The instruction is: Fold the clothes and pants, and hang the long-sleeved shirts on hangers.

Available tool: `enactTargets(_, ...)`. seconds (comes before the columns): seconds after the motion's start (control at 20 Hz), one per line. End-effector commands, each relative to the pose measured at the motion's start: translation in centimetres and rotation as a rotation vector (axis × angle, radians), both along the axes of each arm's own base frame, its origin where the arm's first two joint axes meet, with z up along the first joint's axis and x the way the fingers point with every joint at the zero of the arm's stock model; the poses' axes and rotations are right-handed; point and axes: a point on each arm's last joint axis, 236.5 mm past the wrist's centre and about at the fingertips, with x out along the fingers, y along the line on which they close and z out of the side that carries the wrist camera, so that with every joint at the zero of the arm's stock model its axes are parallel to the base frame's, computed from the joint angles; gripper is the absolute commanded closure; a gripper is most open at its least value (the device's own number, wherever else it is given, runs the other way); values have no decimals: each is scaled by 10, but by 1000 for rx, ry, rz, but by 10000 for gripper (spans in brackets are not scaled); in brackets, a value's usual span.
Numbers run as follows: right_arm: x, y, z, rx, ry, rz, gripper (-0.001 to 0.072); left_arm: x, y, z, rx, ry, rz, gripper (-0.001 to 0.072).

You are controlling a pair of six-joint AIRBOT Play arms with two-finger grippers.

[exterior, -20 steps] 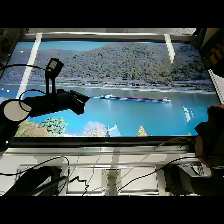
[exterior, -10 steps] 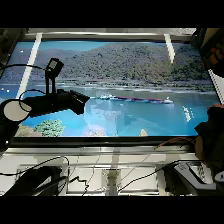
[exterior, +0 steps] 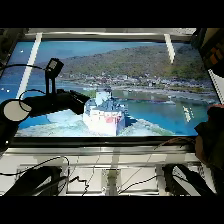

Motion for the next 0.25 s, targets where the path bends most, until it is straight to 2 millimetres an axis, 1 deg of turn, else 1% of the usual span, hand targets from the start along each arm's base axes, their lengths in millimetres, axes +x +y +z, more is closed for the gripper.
enactTargets(0.0, -19, -4, 9, -59, 2, -59, 677, 0, 0, 0, 0, -1, 0, 700)
enactTargets(0.2, -17, 13, 13, -13, -27, -7, 677, 0, 0, 0, 0, -1, 0, 700)
